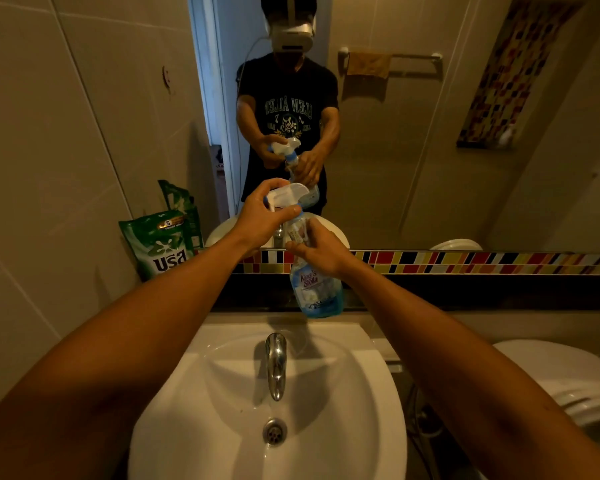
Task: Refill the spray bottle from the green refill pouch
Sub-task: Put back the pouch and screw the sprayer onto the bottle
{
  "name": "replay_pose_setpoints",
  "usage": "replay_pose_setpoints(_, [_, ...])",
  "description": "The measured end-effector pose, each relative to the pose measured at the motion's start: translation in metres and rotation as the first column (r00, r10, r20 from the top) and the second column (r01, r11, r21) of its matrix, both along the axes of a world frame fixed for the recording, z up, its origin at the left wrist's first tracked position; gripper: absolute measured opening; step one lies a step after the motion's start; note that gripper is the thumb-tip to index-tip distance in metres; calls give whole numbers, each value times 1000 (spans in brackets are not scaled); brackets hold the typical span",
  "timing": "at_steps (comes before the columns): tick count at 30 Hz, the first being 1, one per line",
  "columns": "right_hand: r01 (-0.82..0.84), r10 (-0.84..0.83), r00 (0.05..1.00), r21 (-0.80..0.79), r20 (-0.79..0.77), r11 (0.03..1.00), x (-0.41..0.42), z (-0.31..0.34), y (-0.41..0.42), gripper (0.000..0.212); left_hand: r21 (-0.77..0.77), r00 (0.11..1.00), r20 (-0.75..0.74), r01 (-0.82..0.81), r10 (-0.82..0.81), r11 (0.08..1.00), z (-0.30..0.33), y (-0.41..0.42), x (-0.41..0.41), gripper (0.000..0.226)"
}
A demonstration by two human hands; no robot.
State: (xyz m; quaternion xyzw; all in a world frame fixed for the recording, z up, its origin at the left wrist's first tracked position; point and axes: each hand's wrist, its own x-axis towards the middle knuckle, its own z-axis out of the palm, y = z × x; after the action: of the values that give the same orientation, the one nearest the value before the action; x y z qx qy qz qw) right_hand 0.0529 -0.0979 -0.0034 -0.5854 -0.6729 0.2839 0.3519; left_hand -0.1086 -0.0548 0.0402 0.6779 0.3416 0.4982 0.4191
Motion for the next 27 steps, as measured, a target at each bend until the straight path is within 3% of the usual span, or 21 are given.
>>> replay_pose_setpoints(9, [-3,3,1000,-10,-8,1000,1,-1,-2,44,-72,998,-23,63,-65,995,2,1,-1,51])
replay_pose_setpoints(15, [-3,4,1000,-17,14,1000,-3,-3,-1,49,-10,1000,15,-11,11,1000,1,-4,1,53])
replay_pose_setpoints(27, [-5,5,1000,-3,20,1000,-3,2,-2,46,-16,1000,-15,4,-5,1000,7,-6,-1,54])
